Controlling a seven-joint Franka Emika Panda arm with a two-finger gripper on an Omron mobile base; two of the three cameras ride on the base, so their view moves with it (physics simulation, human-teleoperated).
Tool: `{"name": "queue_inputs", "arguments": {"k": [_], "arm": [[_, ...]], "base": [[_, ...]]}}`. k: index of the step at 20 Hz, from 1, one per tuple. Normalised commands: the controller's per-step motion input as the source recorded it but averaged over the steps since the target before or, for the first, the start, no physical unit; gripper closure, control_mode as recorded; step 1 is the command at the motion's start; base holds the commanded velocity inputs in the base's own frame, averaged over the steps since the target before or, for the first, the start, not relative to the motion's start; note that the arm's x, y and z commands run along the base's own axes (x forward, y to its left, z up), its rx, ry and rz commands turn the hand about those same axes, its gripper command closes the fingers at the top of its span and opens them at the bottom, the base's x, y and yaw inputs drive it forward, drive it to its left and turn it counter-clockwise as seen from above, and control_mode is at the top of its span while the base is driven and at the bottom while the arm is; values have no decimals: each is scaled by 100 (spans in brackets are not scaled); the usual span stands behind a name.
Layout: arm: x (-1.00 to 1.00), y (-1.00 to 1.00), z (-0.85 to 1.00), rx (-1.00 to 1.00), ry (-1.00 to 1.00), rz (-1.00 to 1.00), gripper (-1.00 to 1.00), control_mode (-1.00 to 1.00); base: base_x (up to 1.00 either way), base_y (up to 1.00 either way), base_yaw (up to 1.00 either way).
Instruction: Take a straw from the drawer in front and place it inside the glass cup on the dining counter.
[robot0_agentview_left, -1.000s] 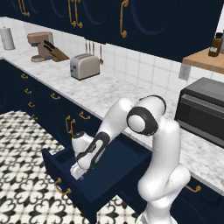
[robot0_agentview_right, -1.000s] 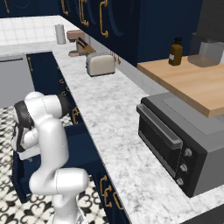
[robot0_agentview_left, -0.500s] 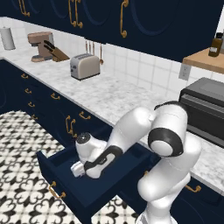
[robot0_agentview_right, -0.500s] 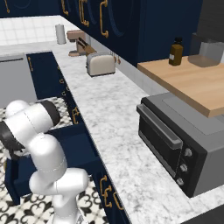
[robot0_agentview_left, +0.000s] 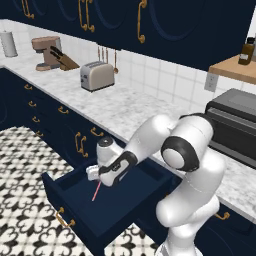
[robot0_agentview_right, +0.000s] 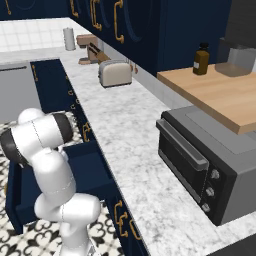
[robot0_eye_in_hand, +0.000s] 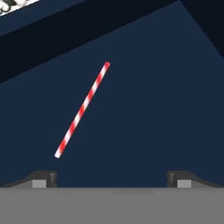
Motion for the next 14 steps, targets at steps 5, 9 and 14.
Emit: {"name": "queue_inputs", "arguments": {"k": [5, 9, 14], "arm": [[20, 0, -20, 4, -5, -18, -100, -100], [19, 0, -20, 5, -1, -17, -100, -100], [39, 0, -10, 8, 0, -11, -100, -100]], "base": [[0, 0, 0], [0, 0, 0], [0, 0, 0]]}}
